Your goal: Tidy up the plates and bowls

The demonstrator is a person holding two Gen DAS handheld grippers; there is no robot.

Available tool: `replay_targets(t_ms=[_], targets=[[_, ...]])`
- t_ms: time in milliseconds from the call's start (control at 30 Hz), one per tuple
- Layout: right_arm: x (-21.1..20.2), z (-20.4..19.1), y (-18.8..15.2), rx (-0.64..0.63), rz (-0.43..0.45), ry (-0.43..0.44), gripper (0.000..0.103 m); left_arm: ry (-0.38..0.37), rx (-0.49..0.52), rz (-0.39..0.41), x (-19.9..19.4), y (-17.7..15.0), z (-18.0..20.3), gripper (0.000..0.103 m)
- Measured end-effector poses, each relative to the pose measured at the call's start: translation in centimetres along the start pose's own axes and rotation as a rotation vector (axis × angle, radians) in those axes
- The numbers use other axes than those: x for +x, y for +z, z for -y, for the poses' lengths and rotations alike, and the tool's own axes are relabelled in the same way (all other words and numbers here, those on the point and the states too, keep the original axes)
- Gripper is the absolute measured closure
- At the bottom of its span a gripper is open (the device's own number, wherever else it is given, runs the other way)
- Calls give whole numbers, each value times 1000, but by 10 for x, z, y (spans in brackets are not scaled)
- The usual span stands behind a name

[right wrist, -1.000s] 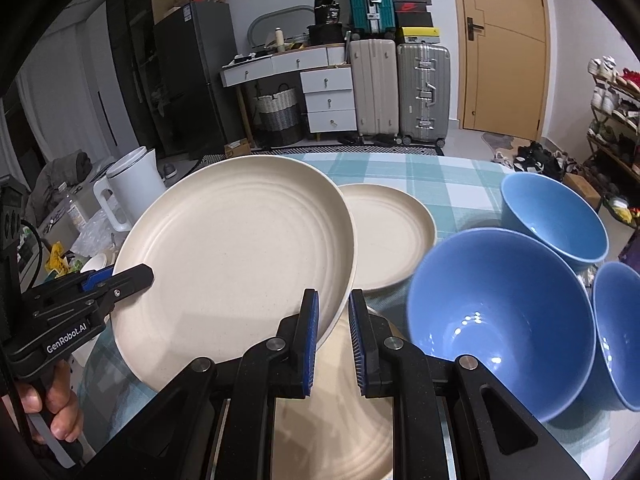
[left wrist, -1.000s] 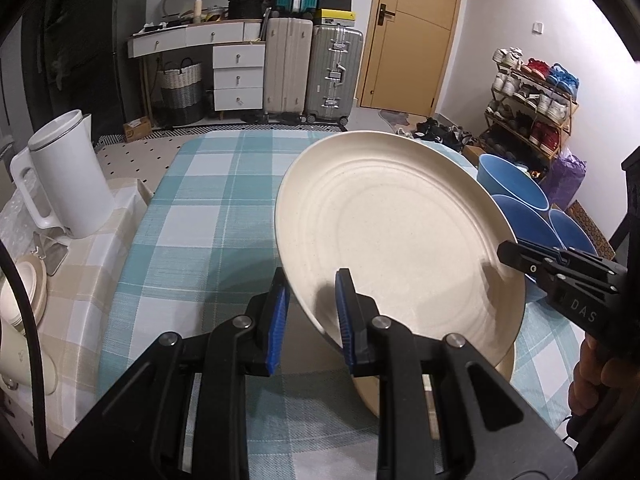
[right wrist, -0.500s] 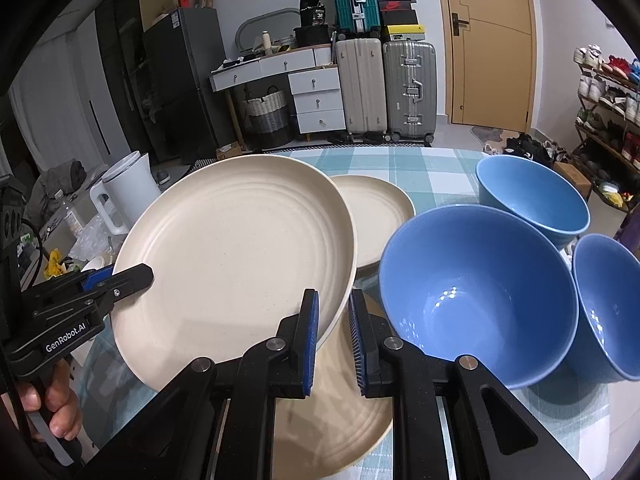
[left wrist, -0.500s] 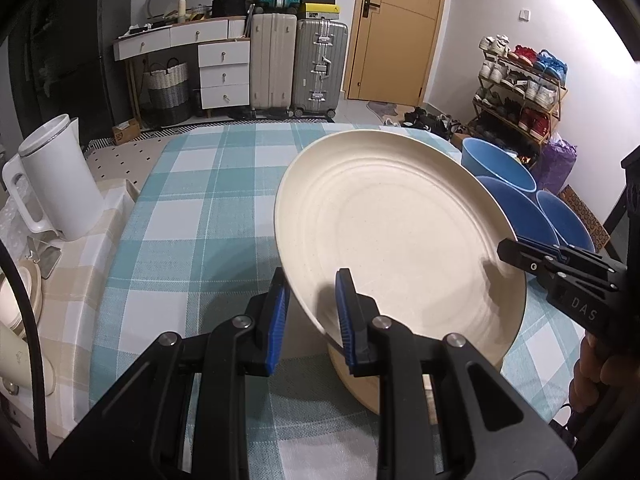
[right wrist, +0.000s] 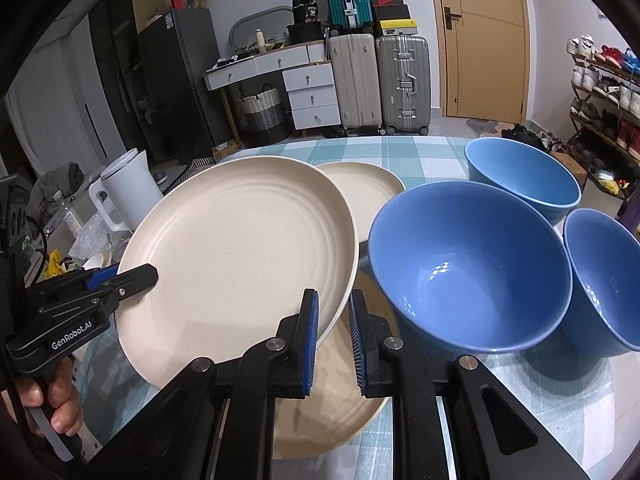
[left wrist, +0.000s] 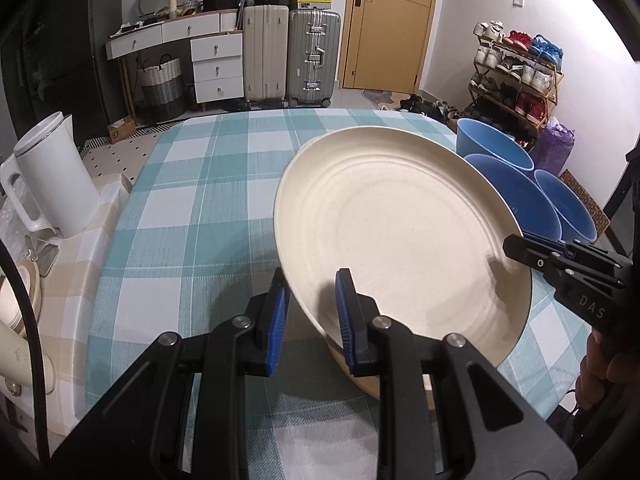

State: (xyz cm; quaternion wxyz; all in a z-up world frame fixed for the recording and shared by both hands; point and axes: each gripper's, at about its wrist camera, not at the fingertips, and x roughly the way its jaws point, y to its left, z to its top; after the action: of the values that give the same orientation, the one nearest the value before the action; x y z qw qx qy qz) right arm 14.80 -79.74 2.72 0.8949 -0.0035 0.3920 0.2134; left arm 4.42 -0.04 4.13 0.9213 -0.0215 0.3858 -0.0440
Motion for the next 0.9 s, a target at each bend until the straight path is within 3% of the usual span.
replay_targets(t_ms=[900], targets=[[12,10,-35,24,-58,-20,87,11,79,-91,31,-23,15,82]])
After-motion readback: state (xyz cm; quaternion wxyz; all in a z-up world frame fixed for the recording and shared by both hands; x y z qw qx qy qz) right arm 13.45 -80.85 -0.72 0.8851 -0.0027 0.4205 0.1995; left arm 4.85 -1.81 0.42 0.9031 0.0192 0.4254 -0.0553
